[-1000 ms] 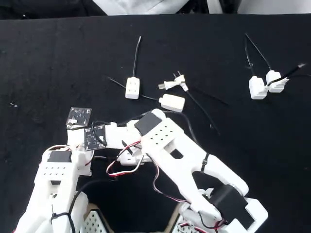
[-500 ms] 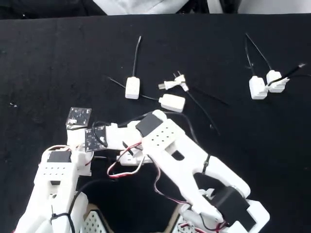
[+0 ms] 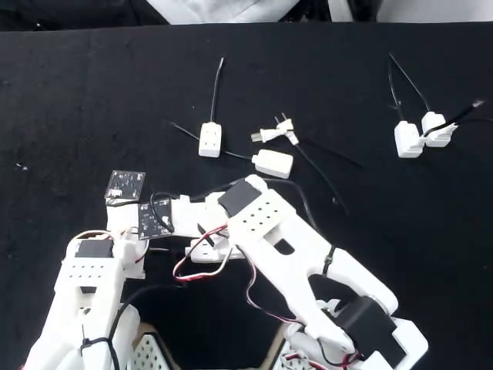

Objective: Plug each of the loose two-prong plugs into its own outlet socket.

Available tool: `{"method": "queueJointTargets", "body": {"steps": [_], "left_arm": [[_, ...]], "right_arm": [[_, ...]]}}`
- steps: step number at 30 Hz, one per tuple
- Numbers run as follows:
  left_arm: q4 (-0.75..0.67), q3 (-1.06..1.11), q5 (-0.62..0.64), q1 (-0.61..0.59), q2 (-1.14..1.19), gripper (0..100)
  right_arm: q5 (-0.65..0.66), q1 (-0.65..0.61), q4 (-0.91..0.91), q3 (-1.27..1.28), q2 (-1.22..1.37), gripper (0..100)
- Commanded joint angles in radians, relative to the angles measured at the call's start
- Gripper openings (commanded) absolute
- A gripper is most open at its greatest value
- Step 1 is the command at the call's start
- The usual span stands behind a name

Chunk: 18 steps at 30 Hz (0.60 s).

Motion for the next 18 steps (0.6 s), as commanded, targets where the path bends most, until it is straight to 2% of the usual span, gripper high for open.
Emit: {"method": "queueJointTargets", "body": {"steps": [1, 18], "left_arm": [[-0.009, -0.005, 0.006, -0.005, -0.006, 3], [-0.009, -0.005, 0.006, -0.005, -0.006, 3]], "right_arm": [[-0.015, 0.011, 0.003, 0.021, 0.012, 1.1], [-0.06, 0.009, 0.029, -0.061, 0.008, 1.3]]}}
